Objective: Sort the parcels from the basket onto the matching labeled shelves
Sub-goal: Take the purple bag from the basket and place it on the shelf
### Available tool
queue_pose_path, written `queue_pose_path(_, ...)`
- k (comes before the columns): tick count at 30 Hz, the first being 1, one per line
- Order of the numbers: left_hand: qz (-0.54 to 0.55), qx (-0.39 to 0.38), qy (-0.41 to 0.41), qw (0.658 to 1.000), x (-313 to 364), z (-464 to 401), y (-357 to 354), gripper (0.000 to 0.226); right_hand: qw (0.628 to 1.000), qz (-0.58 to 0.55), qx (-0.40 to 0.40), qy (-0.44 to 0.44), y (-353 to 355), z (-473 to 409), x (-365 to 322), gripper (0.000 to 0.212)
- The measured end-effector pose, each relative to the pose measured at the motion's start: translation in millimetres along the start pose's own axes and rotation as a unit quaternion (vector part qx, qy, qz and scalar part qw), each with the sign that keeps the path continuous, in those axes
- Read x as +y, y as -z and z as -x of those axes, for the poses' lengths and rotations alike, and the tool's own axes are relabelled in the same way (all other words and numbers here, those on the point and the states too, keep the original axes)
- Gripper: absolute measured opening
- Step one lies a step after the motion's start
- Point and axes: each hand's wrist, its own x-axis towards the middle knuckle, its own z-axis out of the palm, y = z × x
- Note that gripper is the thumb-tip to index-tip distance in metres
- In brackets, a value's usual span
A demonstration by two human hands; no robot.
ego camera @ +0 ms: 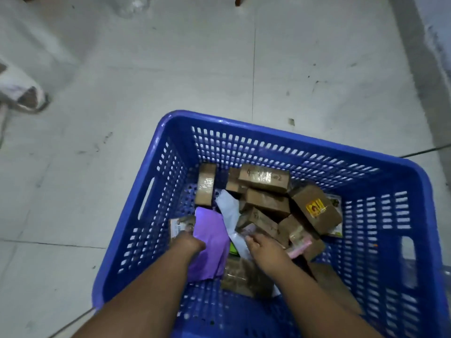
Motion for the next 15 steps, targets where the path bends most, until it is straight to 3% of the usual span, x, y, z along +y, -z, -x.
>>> queue_pose_path(3, -0.045, 0.003, 0.002, 0.999, -9, -39, -20, 0.053, 0.999, 0.008, -0.040, -0.006, -22, -26, 10, 0.051)
queue_pose_path(8, -0.039, 0.013, -0.075, 0.996, -20, -48, -37, 0.029, 0.996, -0.016, -0.088, -0.010, -36, -27, 10, 0.056)
queue_pose_path(12, -0.018, 0.022, -0.205, 0.978, -5, 3, -29, 0.022, 0.990, -0.126, -0.056, -0.014, -17, 6, -11, 0.063)
queue_pose_path(15, -0.031, 0.042, -0.278, 0.959, 10, 66, -15, 0.019, 0.954, -0.296, -0.043, -0.021, 5, 44, -38, 0.064)
